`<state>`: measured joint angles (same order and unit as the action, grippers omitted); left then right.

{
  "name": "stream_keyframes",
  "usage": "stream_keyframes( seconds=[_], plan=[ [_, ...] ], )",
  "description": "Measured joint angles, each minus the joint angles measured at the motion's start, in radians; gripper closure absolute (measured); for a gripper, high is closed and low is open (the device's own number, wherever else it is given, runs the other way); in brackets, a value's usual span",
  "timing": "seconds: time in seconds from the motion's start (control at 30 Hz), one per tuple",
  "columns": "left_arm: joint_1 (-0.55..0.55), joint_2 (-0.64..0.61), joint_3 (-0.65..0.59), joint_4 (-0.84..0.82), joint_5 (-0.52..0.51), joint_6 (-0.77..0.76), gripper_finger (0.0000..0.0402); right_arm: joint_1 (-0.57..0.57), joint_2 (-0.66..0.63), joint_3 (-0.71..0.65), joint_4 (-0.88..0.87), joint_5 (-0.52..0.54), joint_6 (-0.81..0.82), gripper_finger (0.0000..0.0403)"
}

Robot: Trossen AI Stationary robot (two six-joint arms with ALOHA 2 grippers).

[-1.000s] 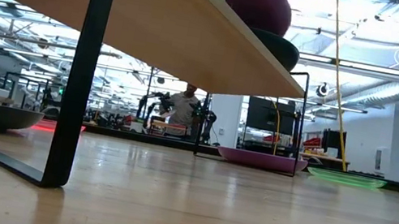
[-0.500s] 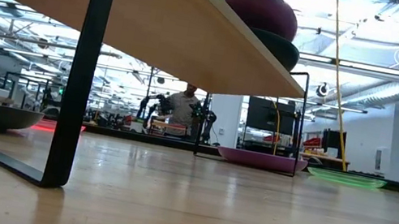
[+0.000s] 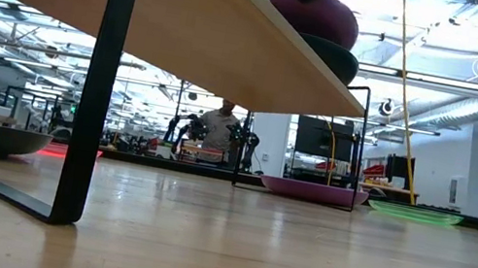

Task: Place and stack plates onto a shelf
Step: Stack the bottom purple plate on top of the black plate on the shelf

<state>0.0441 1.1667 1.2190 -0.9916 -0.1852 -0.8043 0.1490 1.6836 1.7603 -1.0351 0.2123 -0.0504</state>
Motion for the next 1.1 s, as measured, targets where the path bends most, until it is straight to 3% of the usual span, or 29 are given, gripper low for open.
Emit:
stream_keyframes(
  seconds=[1.1],
  plan=[
    [-0.023,0.0,0.0,0.001,-0.001,-0.073,0.0307,0.0,0.0,0.0,0.004,-0.008,-0.031,0.0398]
  ],
)
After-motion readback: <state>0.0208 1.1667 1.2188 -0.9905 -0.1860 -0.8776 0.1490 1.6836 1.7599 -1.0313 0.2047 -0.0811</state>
